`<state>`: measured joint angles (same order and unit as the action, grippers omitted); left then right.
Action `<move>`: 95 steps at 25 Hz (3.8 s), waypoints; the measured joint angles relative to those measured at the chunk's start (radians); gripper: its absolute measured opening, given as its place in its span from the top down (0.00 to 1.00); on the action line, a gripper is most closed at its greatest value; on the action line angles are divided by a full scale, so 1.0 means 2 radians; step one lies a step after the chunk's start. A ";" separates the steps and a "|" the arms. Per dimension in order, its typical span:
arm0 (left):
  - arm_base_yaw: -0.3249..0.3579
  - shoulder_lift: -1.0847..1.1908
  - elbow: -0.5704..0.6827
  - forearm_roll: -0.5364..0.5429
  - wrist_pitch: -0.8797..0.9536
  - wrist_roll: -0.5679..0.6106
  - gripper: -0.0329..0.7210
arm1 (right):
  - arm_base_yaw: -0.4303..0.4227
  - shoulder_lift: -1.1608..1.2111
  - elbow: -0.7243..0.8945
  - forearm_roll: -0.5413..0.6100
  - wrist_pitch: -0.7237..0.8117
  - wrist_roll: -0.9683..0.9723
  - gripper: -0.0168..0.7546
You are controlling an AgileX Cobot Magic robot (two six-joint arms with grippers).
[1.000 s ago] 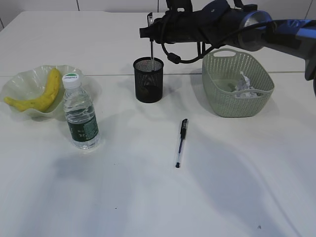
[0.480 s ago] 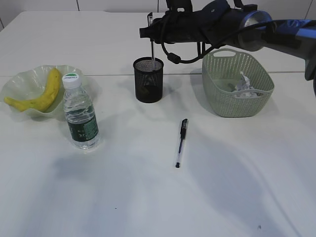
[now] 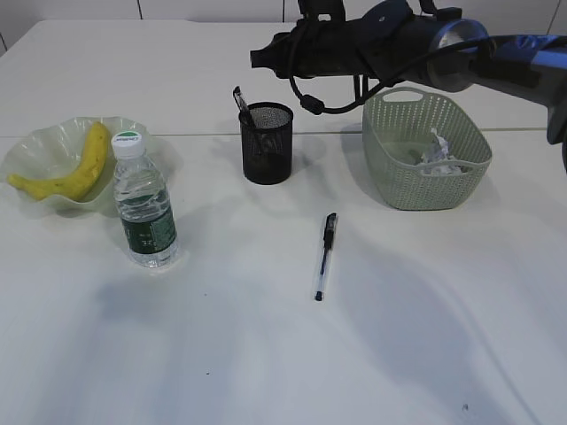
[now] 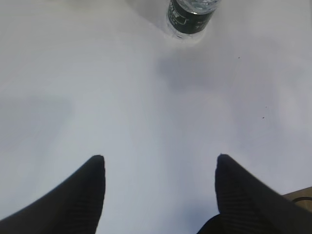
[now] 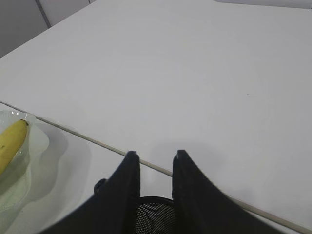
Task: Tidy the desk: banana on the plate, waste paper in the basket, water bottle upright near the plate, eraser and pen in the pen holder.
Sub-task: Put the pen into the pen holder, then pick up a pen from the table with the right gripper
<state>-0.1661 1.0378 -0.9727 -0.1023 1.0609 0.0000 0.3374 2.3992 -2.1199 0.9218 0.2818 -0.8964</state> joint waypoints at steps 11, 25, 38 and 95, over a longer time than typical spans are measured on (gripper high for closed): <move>0.000 0.000 0.000 0.000 0.000 0.000 0.30 | 0.000 0.000 -0.042 0.000 0.053 0.005 0.75; 0.000 0.000 0.000 0.000 0.000 0.000 0.30 | 0.000 -0.008 -0.043 -0.246 0.147 0.249 0.74; 0.000 0.000 0.000 0.000 0.000 0.000 0.30 | 0.000 -0.050 -0.067 -0.410 0.332 0.473 0.71; 0.000 0.000 0.000 0.000 0.022 0.000 0.29 | 0.029 -0.039 0.050 -0.426 0.477 0.681 0.60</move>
<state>-0.1661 1.0385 -0.9727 -0.1023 1.1043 0.0000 0.3958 2.3211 -2.0205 0.0689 1.2352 0.4646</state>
